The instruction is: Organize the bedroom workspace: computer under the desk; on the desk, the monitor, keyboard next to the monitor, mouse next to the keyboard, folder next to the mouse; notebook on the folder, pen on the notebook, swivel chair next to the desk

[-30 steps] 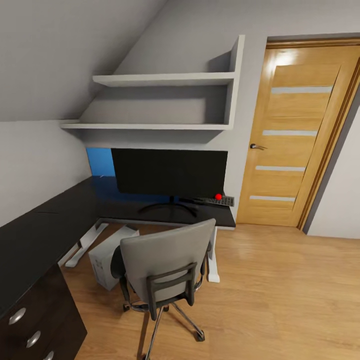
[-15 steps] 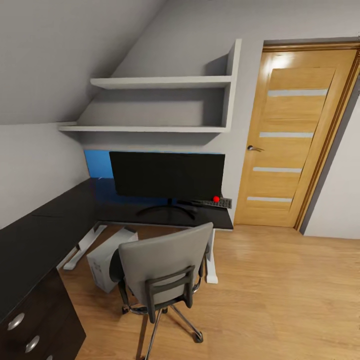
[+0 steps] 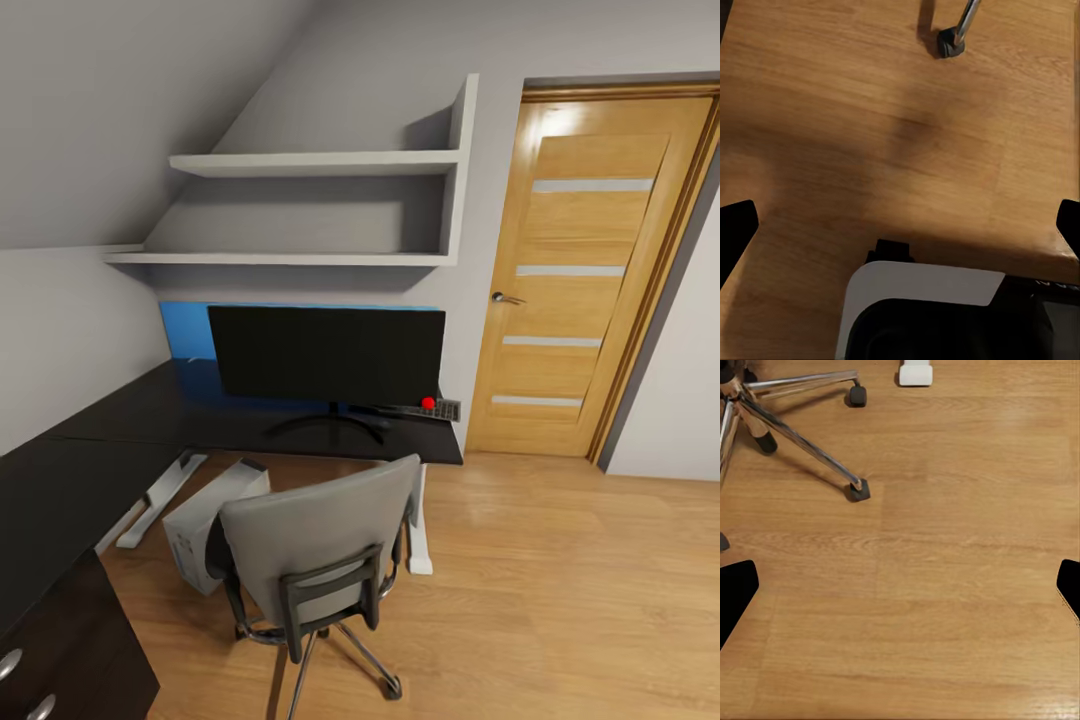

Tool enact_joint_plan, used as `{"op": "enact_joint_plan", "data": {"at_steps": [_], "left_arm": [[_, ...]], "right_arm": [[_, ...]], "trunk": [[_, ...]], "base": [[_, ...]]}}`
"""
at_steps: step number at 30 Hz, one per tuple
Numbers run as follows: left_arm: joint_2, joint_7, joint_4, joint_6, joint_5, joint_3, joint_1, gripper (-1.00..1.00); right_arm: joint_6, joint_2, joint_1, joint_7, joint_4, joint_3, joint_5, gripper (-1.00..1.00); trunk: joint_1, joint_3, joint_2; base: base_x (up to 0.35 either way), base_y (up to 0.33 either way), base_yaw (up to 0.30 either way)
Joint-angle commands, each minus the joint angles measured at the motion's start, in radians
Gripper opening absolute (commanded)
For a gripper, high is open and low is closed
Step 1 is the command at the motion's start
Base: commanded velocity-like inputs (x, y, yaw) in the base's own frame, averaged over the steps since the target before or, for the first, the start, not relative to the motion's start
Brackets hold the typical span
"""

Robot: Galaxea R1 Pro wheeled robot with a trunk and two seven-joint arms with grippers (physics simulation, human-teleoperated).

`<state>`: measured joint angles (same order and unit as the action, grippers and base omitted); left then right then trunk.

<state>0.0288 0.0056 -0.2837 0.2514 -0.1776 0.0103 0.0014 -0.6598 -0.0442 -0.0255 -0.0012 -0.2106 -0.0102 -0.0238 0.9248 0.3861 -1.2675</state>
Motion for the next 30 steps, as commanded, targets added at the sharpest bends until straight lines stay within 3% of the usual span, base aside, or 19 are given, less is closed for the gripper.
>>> {"op": "enact_joint_plan", "data": {"at_steps": [1, 13, 22, 30], "left_arm": [[0.0, 0.001, -0.001, 0.002, -0.005, 0.001, 0.0, 1.0], [-0.001, 0.001, 0.001, 0.001, -0.005, 0.002, 0.0, 1.0], [0.0, 0.001, 0.001, 0.002, -0.005, 0.002, 0.0, 1.0], [0.0, 0.001, 0.001, 0.002, -0.005, 0.001, 0.0, 1.0]], "right_arm": [[-0.003, 0.0, -0.001, 0.0, 0.001, -0.001, -0.002, 1.0], [-0.003, -0.001, -0.001, 0.0, 0.002, -0.001, -0.002, 1.0], [-0.003, 0.001, -0.001, 0.001, 0.0, 0.0, 0.011, 1.0], [-0.003, 0.002, -0.001, 0.0, 0.0, 0.0, 0.011, 1.0]], "trunk": [[0.001, 0.001, 0.0], [0.001, 0.001, 0.0], [0.001, 0.001, 0.0], [0.001, -0.001, 0.0]], "base": [[0.296, -0.132, 0.0], [0.273, -0.203, 0.0], [0.016, -0.016, -0.009], [0.0, 0.0, -0.158]]}}
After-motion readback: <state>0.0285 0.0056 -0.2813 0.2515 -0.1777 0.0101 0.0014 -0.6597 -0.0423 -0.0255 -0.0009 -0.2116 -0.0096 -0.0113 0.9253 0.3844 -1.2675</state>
